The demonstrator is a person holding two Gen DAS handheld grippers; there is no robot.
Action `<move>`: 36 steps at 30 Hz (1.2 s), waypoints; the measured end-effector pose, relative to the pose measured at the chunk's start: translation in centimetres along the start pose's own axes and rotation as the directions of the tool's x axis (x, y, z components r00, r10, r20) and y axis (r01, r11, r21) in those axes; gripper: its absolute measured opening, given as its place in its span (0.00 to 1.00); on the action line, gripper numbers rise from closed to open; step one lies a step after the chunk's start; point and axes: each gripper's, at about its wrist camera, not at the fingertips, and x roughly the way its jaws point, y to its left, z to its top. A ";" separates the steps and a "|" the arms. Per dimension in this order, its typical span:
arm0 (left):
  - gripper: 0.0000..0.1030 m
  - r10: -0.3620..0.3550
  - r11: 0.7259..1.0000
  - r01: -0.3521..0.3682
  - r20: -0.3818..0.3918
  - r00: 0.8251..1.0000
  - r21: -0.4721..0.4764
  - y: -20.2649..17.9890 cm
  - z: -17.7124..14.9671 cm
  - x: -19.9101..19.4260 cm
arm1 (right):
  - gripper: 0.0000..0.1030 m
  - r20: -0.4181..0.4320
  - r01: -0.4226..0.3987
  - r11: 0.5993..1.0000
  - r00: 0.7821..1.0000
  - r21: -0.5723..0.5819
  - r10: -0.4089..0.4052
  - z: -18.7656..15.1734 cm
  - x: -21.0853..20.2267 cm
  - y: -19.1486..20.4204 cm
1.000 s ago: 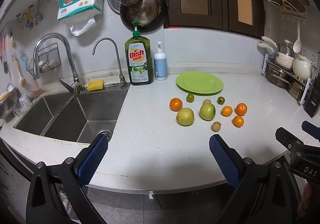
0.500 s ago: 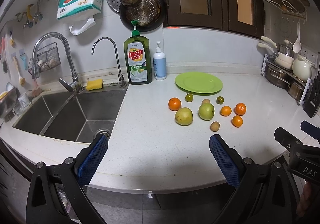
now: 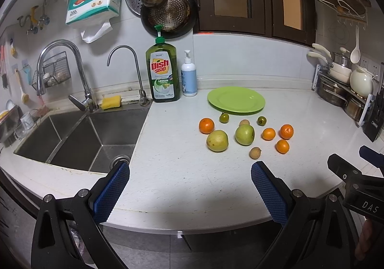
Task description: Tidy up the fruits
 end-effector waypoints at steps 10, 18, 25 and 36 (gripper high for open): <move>0.94 -0.053 0.997 0.055 -0.035 0.998 0.062 -1.4 -0.6 1.3 | 1.00 -0.008 0.031 1.000 0.999 -0.003 -0.031 -0.7 0.9 -0.5; 0.83 -0.125 0.989 0.129 -0.061 0.990 0.076 -3.8 -0.7 4.0 | 0.99 -0.043 -0.009 1.000 0.999 -0.029 0.008 -0.2 3.5 -2.1; 0.74 -0.120 0.989 0.125 -0.070 0.990 0.084 -7.5 0.3 7.8 | 0.90 -0.079 -0.127 0.985 0.990 -0.114 0.118 1.6 8.3 -3.8; 0.57 -0.113 0.986 0.128 -0.130 0.985 0.108 -10.3 1.0 13.0 | 0.74 -0.192 -0.241 0.954 0.960 -0.179 0.206 2.2 15.4 -4.2</move>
